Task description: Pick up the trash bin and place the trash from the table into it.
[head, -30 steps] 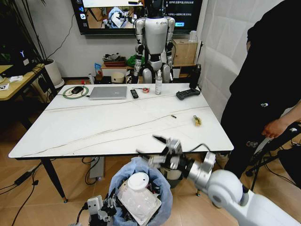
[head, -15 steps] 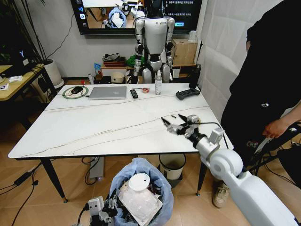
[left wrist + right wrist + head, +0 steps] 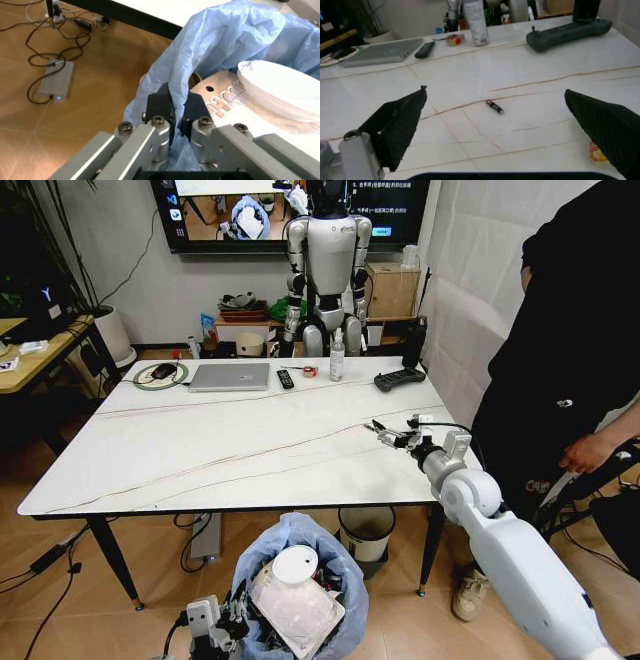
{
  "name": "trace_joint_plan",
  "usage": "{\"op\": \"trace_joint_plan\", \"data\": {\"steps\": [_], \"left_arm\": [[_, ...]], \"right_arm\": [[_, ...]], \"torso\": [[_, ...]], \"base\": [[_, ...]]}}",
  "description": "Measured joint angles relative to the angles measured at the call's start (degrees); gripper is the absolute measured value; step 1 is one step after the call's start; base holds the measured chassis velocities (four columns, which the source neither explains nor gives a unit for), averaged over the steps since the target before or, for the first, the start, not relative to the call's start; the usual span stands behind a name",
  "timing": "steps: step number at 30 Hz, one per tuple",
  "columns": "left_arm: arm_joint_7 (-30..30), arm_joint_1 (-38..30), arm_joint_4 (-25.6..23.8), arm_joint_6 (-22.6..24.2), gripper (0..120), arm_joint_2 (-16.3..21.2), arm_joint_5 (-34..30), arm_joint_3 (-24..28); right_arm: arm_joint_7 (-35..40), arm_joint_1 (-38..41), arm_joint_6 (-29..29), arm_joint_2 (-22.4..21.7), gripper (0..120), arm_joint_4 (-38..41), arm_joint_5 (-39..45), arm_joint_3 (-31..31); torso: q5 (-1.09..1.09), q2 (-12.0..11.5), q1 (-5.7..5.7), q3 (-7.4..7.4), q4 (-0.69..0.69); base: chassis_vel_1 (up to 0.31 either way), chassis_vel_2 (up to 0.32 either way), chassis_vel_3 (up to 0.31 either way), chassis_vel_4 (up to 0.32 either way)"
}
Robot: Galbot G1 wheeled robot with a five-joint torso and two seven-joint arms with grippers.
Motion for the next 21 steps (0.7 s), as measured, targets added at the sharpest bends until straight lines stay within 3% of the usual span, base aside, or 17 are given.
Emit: {"op": "trace_joint_plan", "data": {"steps": [6, 21], "left_arm": [[0.0, 0.2, -0.1, 0.0, 0, -0.4, 0.3, -0.1], [0.0, 0.2, -0.1, 0.0, 0, -0.5, 0.5, -0.1]], "right_arm": [[-1.6, 3.2, 1.9, 0.7, 100, -7.8, -2.2, 0.2], [-1.9, 5.5, 1.6, 0.7, 100, -16.4, -5.7, 1.1]], "torso": [[0.01, 0.0, 0.0, -0.01, 0.0], [0.01, 0.0, -0.01, -0.01, -0.01]], "base": [[0.0, 0.0, 0.0, 0.0], [0.0, 0.0, 0.0, 0.0]]}}
